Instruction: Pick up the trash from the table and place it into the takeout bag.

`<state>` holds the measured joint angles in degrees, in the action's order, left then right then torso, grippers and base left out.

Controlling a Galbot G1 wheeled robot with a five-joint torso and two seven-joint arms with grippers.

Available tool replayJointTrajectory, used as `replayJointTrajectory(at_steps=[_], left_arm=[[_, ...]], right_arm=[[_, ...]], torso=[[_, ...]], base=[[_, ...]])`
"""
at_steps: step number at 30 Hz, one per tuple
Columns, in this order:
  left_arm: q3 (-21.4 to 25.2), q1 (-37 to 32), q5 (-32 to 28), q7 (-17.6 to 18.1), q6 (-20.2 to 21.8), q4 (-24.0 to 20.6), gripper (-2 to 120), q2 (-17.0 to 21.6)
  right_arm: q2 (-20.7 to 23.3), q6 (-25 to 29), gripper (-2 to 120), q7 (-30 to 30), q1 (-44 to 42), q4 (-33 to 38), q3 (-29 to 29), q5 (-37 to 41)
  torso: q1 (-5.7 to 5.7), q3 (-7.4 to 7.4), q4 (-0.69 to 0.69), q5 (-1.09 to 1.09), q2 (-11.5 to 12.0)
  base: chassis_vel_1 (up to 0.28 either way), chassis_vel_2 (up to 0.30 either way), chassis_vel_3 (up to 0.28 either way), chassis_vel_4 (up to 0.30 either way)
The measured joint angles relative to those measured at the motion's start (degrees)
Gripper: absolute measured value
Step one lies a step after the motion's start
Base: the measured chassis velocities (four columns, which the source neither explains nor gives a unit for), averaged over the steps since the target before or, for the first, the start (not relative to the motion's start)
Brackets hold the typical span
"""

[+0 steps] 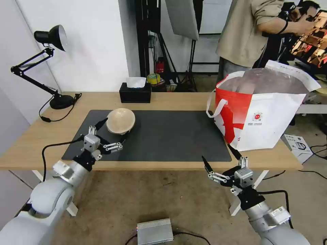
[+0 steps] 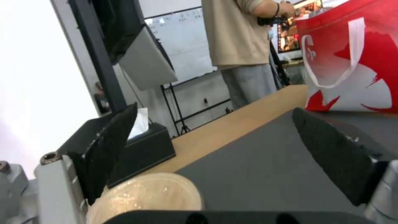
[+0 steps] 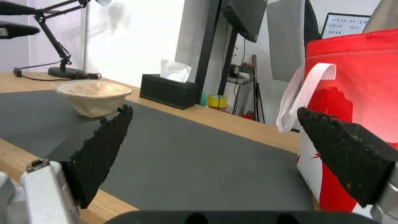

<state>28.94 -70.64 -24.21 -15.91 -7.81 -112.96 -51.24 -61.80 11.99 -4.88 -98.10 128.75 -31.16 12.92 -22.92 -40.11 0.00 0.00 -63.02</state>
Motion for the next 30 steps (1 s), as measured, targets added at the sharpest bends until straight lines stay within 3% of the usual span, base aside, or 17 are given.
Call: replayJointTrajectory(at_steps=[9, 17, 30], left_arm=[[-3.60, 4.29, 0.43, -0.36, 1.66, 1.81, 100, 1.70], [-5.07, 7.54, 0.80, -3.25, 4.01, 3.85, 100, 2.99], [-7.75, 11.02, 0.19, -3.90, 5.72, 6.20, 100, 8.69]], right_arm=[[0.00, 0.00, 100, 0.00, 0.00, 0.00, 0.00, 0.00], [0.00, 0.00, 100, 0.00, 0.00, 0.00, 0.00, 0.00], [0.00, 0.00, 100, 0.00, 0.00, 0.00, 0.00, 0.00]], torso=[[0.00, 0.00, 0.00, 0.00, 0.00], [0.00, 0.00, 0.01, 0.00, 0.00], [0.00, 0.01, 0.01, 0.00, 0.00]], base=[[0.000, 0.000, 0.000, 0.000], [0.000, 0.000, 0.000, 0.000], [0.000, 0.000, 0.000, 0.000]])
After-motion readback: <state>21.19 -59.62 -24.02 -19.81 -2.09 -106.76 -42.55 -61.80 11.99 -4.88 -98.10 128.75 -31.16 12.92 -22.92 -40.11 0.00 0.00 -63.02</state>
